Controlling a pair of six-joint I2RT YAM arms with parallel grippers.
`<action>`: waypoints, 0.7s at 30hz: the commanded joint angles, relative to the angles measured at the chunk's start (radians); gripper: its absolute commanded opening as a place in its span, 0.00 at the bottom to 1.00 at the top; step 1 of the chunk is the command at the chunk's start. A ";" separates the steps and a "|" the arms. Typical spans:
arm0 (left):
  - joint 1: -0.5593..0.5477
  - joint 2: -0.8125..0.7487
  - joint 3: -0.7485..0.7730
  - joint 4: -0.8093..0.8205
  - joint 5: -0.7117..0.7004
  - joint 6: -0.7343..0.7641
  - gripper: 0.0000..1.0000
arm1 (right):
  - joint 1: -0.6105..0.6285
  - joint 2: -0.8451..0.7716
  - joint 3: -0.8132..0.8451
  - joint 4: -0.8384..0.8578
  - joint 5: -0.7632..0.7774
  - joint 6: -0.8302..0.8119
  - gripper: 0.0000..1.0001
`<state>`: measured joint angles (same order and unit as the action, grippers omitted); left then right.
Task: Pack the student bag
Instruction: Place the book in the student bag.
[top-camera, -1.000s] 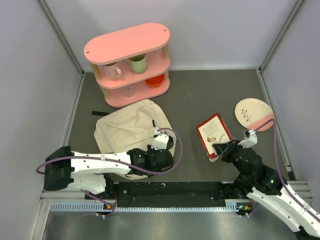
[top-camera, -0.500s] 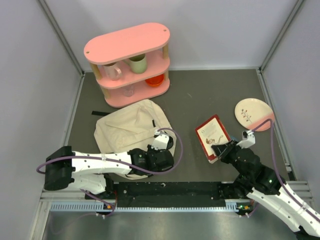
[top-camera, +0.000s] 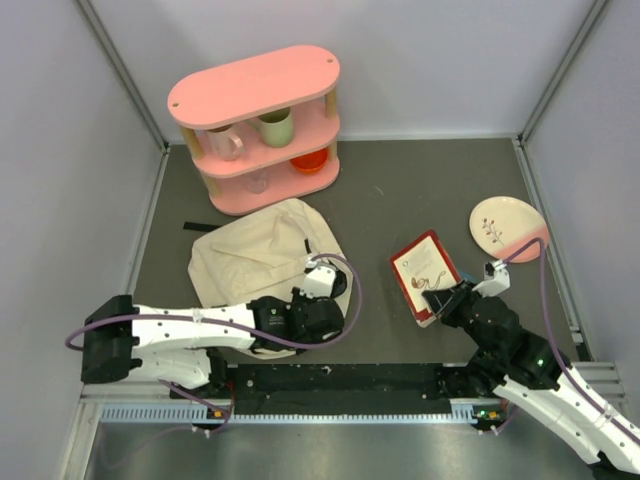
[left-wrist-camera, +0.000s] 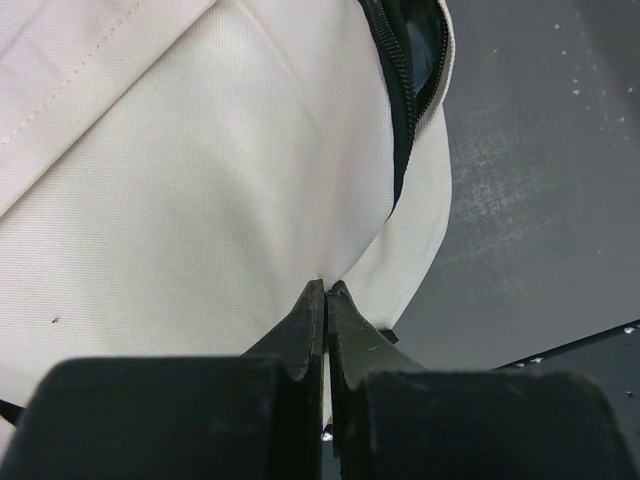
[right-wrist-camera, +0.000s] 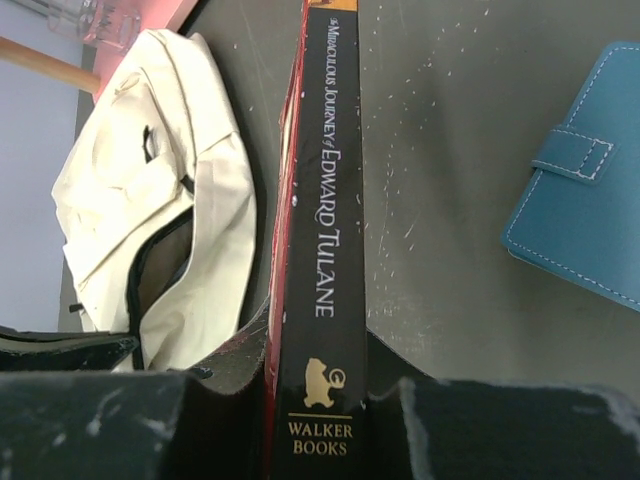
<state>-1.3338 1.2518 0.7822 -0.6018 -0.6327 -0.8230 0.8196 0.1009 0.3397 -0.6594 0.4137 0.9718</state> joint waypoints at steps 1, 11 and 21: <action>0.002 -0.074 0.009 0.008 -0.045 0.028 0.00 | -0.004 -0.010 0.013 0.058 0.002 0.002 0.00; 0.002 -0.157 -0.024 0.010 -0.052 0.001 0.00 | -0.005 -0.012 0.016 0.058 -0.021 0.011 0.00; 0.002 -0.274 -0.060 0.036 -0.067 -0.015 0.00 | -0.005 -0.058 0.012 0.070 -0.092 0.012 0.00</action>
<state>-1.3327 1.0534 0.7307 -0.5953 -0.6529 -0.8215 0.8196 0.0818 0.3267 -0.6601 0.3561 0.9920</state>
